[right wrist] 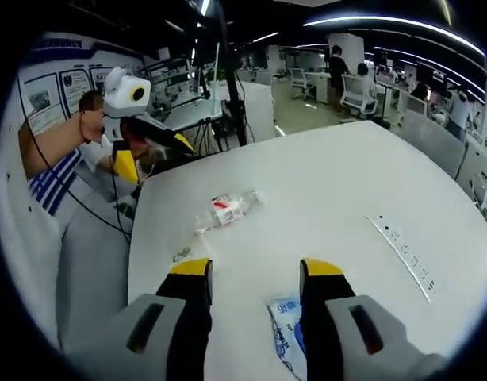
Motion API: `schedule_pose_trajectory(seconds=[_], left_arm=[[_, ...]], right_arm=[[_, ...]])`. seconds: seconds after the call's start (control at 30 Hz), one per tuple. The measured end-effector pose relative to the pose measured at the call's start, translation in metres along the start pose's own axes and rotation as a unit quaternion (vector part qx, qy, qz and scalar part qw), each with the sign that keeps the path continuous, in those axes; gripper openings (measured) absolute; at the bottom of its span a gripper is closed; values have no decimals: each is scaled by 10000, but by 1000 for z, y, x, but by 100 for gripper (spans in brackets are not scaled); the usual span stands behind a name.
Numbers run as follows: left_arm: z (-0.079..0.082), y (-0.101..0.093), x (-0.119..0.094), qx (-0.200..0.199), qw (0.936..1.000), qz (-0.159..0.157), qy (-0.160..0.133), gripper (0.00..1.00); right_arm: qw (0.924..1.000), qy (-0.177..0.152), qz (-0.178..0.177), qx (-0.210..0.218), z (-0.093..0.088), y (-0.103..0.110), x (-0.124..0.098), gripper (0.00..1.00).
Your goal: Arrange the tabletop items into an orderly group along one side of the table until the central work area is clear of visible clutter.
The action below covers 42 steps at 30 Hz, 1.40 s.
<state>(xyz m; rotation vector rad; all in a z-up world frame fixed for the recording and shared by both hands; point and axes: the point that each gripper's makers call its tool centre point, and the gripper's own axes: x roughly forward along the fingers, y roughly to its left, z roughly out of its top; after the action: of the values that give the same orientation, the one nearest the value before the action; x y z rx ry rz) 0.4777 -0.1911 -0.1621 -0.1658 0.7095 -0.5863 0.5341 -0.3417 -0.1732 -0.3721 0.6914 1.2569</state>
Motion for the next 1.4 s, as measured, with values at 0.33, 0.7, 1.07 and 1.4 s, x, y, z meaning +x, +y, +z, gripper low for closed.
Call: schedule_pose_trajectory(seconds=[0.33,0.7,1.07,1.4], left_arm=[[-27,6,-20,-222,9997,43,-45,86],[-50,14,-28,-395,9992,-1,-39,85],[-62,24,-28,-644,9979,22,-89,84],[-72,31,-21,-837,9964,28,-113,84]], right_arm=[[9943,419,841,-500,1,27,35,39],[9799,932,1577,-785,-9,42,72,33],[9585,1415,2316,-871,-32,55,103,25],[9398,1683,2828,-923,-46,66,115,22]])
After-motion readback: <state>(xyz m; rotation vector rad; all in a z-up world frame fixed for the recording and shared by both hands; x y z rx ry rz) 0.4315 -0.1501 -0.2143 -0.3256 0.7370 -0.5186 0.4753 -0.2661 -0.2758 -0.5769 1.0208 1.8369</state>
